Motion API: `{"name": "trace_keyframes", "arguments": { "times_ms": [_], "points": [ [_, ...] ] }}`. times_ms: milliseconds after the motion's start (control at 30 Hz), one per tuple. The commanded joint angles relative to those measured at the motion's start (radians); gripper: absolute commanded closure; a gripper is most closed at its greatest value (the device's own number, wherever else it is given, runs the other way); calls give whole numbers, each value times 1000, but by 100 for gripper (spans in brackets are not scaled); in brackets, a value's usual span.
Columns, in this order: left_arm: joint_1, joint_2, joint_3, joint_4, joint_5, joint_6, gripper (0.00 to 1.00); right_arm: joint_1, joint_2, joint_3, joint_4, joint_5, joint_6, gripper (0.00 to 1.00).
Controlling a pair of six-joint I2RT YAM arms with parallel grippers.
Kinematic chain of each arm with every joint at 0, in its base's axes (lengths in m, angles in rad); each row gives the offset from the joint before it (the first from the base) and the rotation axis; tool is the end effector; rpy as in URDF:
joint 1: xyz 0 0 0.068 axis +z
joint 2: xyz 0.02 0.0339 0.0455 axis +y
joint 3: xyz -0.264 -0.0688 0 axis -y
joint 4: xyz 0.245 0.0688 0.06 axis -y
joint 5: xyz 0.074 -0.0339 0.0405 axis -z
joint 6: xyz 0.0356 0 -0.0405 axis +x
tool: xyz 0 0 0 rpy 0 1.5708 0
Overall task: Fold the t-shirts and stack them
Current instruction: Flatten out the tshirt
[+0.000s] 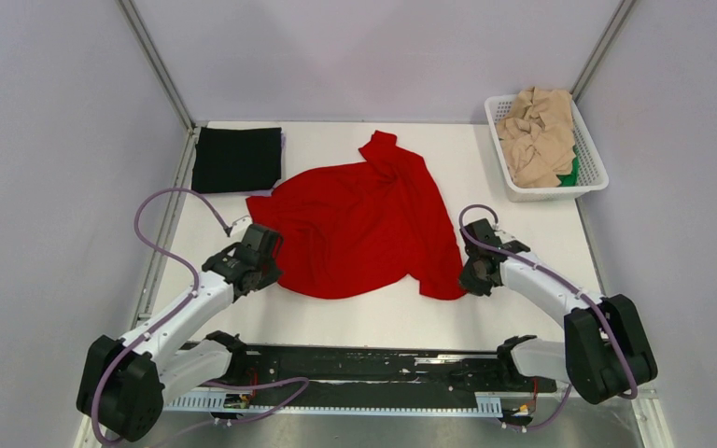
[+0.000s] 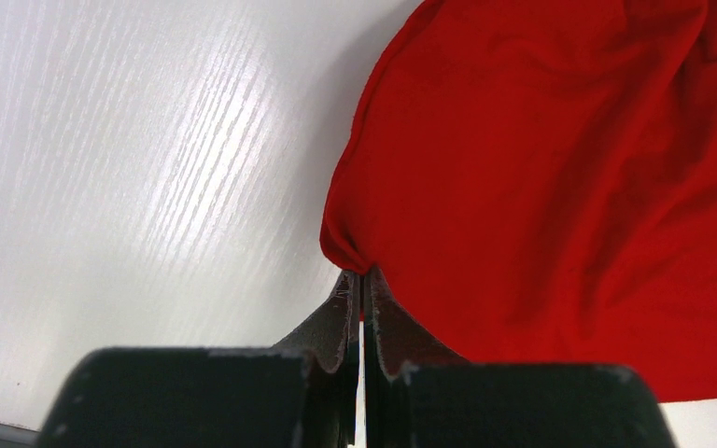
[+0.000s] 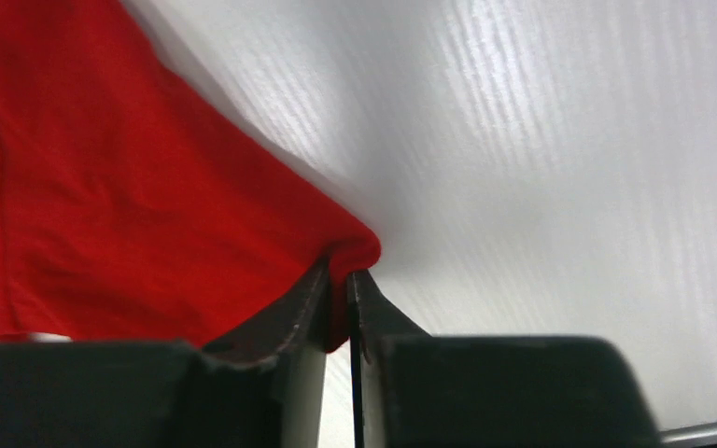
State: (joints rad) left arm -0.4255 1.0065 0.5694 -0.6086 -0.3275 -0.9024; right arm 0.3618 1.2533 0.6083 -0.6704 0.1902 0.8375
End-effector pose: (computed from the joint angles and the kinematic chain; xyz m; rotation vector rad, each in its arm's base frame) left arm 0.1688 -0.0639 0.1940 -0.7070 2.4327 -0.0898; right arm 0.1866 0.0634 0.1595 0.6991 2.7367 -0.0177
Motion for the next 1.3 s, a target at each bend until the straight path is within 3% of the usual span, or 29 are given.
{"name": "trace_keyframes", "arguments": {
  "times_ms": [0, 233, 567, 833, 1033, 1267],
  "points": [
    [-1, -37, 38, -37, -57, 5, 100, 19, -18, 49, 72, -36, -3, 98],
    [-1, -151, 192, -91, -130, 51, 100, 14, -218, 234, 65, 78, -47, 100],
    [-1, -214, 564, -40, -216, 208, 100, 8, -369, 596, 89, 262, -193, 100],
    [0, -235, 931, -8, -91, 305, 100, 10, -394, 926, 153, 238, -398, 100],
    [-1, -203, 1199, -55, 42, 372, 100, 10, -421, 1153, 135, 114, -488, 100],
    [0, -167, 1382, -123, 188, 405, 100, 10, -481, 1309, 83, 20, -539, 100]
  ]
}}
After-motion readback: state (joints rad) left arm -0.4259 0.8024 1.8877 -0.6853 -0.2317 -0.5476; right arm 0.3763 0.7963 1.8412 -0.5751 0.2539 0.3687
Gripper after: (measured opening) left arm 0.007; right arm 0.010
